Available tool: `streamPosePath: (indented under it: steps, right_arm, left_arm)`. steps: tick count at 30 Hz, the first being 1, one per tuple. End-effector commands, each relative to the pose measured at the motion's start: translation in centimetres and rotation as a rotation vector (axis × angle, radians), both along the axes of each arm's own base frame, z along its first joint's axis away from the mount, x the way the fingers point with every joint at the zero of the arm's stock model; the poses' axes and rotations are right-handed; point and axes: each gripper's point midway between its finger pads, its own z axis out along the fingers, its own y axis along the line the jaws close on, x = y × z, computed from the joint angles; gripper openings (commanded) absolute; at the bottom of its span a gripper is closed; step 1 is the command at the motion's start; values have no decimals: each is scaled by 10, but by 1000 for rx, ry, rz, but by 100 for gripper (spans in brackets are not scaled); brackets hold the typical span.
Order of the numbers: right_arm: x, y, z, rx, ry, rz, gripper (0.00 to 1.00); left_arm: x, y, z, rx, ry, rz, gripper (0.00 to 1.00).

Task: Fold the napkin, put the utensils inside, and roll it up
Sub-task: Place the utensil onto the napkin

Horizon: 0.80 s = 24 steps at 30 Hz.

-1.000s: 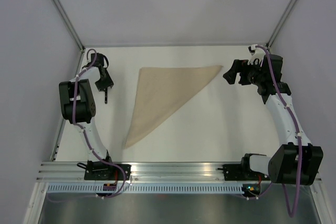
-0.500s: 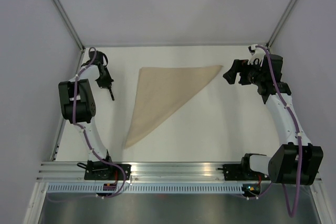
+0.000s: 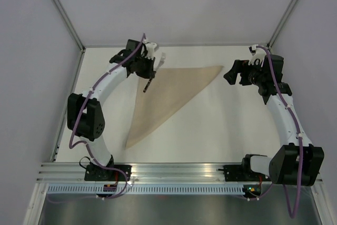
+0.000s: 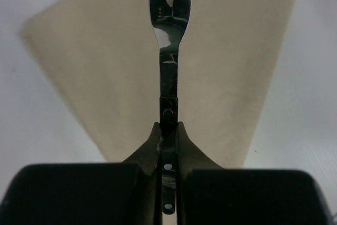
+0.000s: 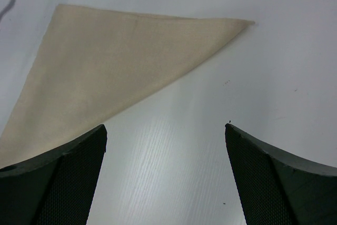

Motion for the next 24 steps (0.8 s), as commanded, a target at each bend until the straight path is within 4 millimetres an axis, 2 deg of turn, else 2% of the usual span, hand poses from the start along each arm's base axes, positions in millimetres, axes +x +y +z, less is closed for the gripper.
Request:
streamPosePath:
  steps: [1,3,6,12,18,24]
  right_arm:
    - [2,1,7,9,-20,6,98]
    - [3,1,6,7,-19,5,98]
    - [4,0,4,7,-13,2,98]
    - [6,0,1,7,-8,2,98]
    - [5,1,1,9,-6,4,98]
    - [5,1,-1,8,-2,5,98]
  left_arm:
    - [-44,-42,-17,49,63,-289,2]
    - [-62,-62,-25,61,88,-366,2]
    - [-79,-79,-36,75,114,-423,2]
    - [-105,-106,-68,125,174,-513,2]
    - [-107,-128,-98,135,222,-508,2]
    - [-101,-140,-109,110,208,-464,2]
